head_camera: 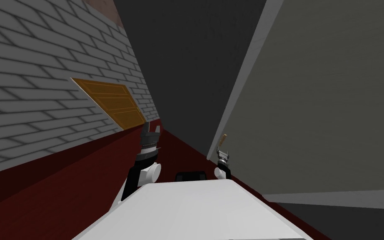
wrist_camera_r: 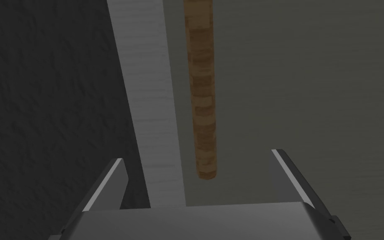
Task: Pull the door open
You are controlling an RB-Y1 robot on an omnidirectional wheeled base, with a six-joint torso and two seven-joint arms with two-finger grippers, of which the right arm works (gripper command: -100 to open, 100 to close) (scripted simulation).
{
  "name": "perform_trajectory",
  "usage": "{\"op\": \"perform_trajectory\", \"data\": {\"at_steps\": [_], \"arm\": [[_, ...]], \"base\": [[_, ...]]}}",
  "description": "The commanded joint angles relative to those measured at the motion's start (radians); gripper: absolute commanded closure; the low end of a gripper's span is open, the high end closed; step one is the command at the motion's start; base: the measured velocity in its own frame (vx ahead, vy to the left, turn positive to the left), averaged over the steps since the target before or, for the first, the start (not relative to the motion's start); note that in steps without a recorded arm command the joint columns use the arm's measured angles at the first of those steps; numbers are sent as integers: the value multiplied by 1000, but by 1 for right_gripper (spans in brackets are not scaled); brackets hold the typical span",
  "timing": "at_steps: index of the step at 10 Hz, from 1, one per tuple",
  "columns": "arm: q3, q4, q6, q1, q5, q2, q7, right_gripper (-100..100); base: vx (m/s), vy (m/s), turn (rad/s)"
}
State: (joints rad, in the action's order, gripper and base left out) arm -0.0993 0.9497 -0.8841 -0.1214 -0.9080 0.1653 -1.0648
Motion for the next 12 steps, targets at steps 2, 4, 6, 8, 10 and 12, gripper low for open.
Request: {"op": "perform_trajectory", "data": {"at_steps": [2,4,6,8,10,12], "arm": [[-3,-14,-6,-8,-2,25,-35,-100],[-5,-24,-10,-16,-4,45,-62,-100],[-7,-36,-15,-25,-5,69,-94,-100],[-10,-49,-20,-35,-6,95,-129,-100],[-12,-63,-25,-45,-8,122,-165,-100],[-15,-76,-31,-55,-10,149,-201,-100]], "base": [[63,-34,18],[165,0,15],[112,2,13],[97,7,15],[92,-7,15],[94,-5,13]]}}
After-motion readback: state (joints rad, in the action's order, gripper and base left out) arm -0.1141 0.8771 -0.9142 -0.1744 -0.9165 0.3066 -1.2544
